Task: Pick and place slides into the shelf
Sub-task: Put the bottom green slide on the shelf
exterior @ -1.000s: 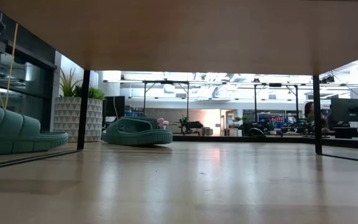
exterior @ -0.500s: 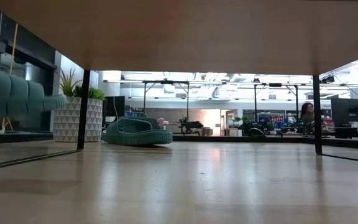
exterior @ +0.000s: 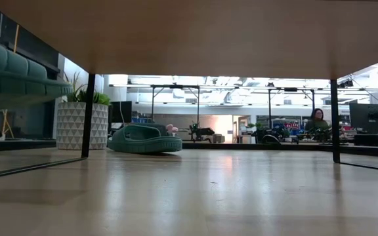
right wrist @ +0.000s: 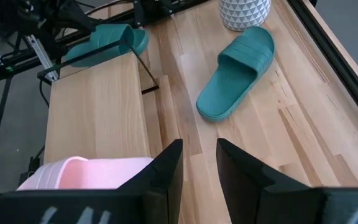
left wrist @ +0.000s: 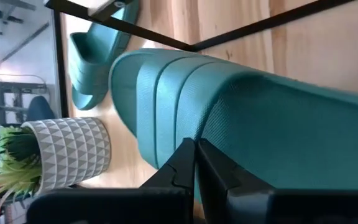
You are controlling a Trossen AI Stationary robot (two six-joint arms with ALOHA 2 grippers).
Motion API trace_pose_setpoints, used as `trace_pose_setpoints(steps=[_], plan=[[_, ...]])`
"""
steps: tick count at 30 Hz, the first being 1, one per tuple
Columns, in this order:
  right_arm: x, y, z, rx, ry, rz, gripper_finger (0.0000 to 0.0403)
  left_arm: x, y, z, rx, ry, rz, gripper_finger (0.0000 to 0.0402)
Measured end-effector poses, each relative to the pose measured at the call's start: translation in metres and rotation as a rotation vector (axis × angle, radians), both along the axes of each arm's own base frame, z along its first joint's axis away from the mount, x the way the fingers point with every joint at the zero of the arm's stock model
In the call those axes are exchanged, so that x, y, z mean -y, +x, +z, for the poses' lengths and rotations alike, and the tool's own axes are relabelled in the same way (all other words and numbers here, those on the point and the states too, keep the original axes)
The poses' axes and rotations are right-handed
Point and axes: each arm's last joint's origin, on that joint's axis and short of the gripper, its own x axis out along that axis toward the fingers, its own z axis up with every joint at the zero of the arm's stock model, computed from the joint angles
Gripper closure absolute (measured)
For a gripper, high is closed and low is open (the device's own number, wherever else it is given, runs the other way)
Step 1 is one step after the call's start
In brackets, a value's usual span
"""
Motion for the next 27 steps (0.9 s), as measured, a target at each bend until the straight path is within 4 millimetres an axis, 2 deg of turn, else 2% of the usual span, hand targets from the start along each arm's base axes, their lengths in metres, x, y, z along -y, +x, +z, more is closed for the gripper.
trace_pose_setpoints(steps=[11,21,27], plan=[[0.000,0.000,0.000,0.001,-0.007,0.008,0.0316,-0.009,0.024,0.031,-0.080,-0.029,-0.124,0.0401],[0.000,0.000,0.000,0.004,-0.013,0.013,0.0316,-0.031,0.019,0.052,-0.035,-0.113,-0.086,0.0401],[0.000,0.001,0.001,0.013,-0.016,0.014,0.0316,-0.050,0.014,0.046,-0.085,-0.153,-0.021,0.0401]])
